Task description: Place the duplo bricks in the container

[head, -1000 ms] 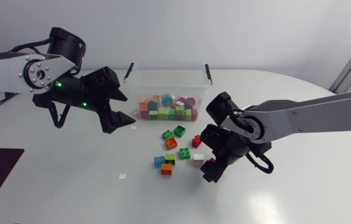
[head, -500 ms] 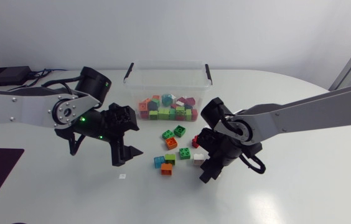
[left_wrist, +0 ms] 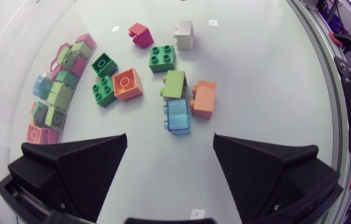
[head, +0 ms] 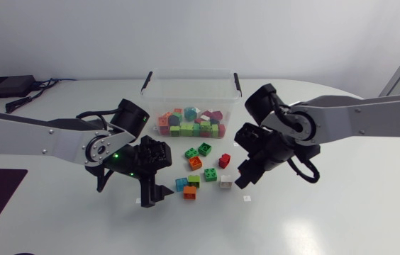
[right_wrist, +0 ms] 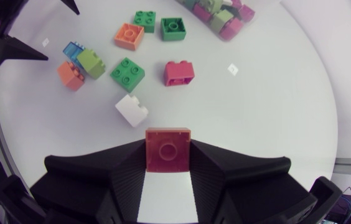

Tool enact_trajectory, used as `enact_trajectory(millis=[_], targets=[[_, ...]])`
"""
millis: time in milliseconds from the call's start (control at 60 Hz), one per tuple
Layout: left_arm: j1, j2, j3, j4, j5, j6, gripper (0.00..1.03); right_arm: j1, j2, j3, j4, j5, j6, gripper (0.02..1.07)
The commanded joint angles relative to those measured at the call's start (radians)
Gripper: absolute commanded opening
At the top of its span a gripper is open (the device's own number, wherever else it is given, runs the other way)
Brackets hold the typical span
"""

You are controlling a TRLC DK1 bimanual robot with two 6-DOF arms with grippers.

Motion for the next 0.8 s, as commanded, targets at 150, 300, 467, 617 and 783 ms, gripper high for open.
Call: enact_trajectory(millis=[150, 300, 467, 617, 783], targets=[[-0.007, 0.079, 0.020, 0.018, -0.001, -0.061, 0.93, -0.004, -0.103, 0.094, -0.063, 0.002, 0.013, 0.32], [-0.017, 0.119, 0.049, 0.020, 0.010, -0.092, 0.91, -0.004, -0.126, 0.165, -0.075, -0.004, 0.034, 0.32], [-0.030, 0.146, 0.073, 0.020, 0.025, -0.110, 0.86, -0.004, -0.128, 0.206, -0.069, -0.015, 0.056, 0.32], [-0.039, 0.163, 0.098, 0.020, 0.025, -0.125, 0.80, 0.004, -0.117, 0.240, -0.068, -0.020, 0.057, 0.32], [-0.053, 0.197, 0.126, 0.020, 0.025, -0.135, 0.60, 0.012, -0.108, 0.283, -0.065, -0.021, 0.063, 0.32]])
